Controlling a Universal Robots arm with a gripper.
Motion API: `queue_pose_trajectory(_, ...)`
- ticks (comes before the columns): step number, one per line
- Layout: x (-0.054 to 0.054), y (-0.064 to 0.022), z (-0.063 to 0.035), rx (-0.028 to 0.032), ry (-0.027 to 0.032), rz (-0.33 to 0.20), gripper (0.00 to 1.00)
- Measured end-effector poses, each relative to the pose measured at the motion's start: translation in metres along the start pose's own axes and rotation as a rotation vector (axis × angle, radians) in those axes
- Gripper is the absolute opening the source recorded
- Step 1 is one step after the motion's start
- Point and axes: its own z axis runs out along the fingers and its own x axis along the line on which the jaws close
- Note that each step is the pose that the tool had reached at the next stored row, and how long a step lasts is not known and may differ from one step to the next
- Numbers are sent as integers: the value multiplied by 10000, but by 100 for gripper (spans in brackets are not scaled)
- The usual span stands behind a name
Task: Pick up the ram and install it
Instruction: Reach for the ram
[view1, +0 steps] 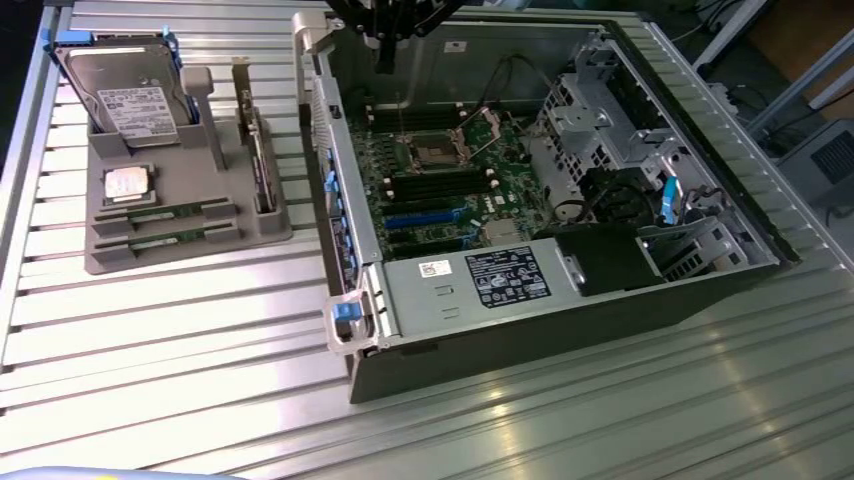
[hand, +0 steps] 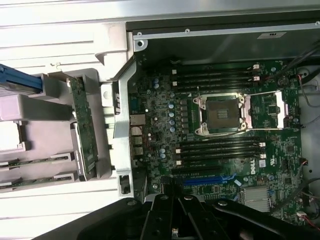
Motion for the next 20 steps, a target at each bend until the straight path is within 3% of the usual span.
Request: queue_pose_trajectory(20, 265, -20, -7, 0, 0, 0, 10)
